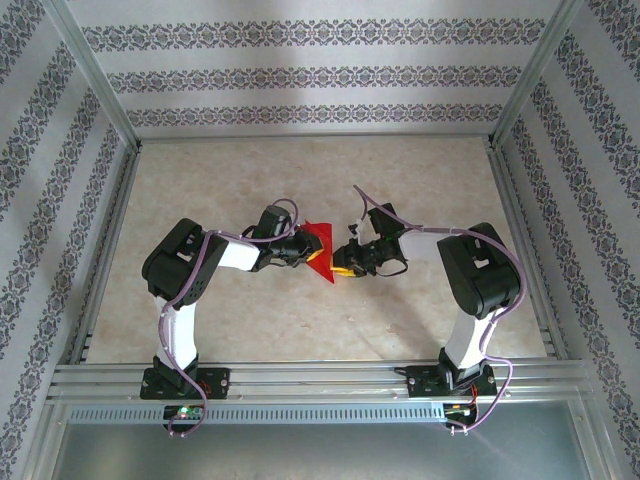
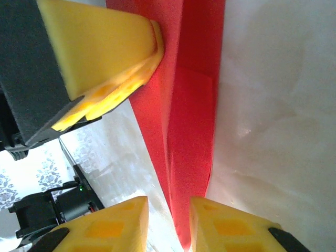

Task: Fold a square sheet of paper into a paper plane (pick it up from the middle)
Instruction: Fourth fold the wing at the center of the table.

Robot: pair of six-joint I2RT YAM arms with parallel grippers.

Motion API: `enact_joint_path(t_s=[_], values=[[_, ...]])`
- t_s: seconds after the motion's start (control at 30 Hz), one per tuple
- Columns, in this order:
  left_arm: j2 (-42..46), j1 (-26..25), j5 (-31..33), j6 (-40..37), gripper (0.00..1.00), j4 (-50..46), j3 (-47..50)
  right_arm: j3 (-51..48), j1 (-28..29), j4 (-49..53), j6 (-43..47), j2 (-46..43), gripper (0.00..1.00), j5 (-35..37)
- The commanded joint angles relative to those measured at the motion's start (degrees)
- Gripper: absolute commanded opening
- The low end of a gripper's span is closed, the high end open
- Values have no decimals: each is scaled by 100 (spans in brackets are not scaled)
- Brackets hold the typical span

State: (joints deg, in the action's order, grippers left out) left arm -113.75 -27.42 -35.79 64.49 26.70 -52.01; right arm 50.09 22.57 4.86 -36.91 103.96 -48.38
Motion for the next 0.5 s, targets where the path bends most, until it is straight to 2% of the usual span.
enact_joint_path(t_s=[0.0, 0.17, 0.47], values=[[-173, -53, 336, -217, 15, -798, 66, 49, 97, 219, 140, 21, 28, 193], [-200, -53, 310, -217, 15, -792, 51, 124, 178, 210, 166, 146, 26, 59], [-200, -54, 318, -200, 15, -755, 99, 107, 187, 184, 142, 268, 14, 13]])
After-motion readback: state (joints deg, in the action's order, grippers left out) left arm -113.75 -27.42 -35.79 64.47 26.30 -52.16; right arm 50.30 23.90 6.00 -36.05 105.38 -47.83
